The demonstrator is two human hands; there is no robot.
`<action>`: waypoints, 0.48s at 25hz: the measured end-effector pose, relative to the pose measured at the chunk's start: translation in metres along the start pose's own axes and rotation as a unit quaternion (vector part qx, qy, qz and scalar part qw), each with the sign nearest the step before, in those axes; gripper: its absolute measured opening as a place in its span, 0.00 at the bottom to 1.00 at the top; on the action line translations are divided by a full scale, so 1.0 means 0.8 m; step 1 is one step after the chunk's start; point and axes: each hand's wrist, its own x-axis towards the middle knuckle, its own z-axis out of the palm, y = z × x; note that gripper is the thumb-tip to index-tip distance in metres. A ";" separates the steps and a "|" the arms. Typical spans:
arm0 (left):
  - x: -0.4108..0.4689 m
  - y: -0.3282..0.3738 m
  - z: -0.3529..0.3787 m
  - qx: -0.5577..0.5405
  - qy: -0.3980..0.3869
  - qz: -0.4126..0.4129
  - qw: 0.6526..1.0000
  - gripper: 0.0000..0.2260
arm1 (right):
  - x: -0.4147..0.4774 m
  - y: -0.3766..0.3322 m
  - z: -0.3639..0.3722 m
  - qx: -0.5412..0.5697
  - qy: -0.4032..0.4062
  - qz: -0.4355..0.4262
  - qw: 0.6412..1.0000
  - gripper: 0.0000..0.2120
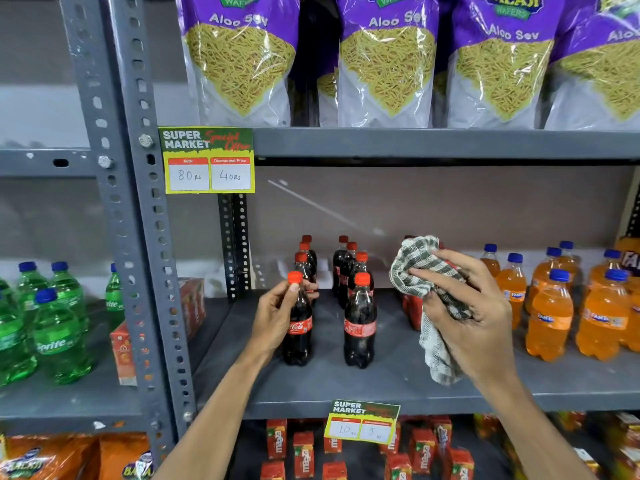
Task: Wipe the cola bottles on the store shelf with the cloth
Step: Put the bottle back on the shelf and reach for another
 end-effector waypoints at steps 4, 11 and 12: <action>-0.001 0.000 -0.001 0.006 -0.039 -0.004 0.999 0.10 | -0.001 0.004 -0.003 0.010 -0.004 0.004 1.000 0.13; -0.042 0.048 0.002 0.076 0.120 0.174 0.974 0.17 | 0.001 0.004 -0.016 0.013 0.004 0.002 1.000 0.12; -0.050 0.060 0.013 0.094 0.124 0.239 0.959 0.16 | 0.000 0.004 -0.017 0.012 0.010 0.002 1.000 0.12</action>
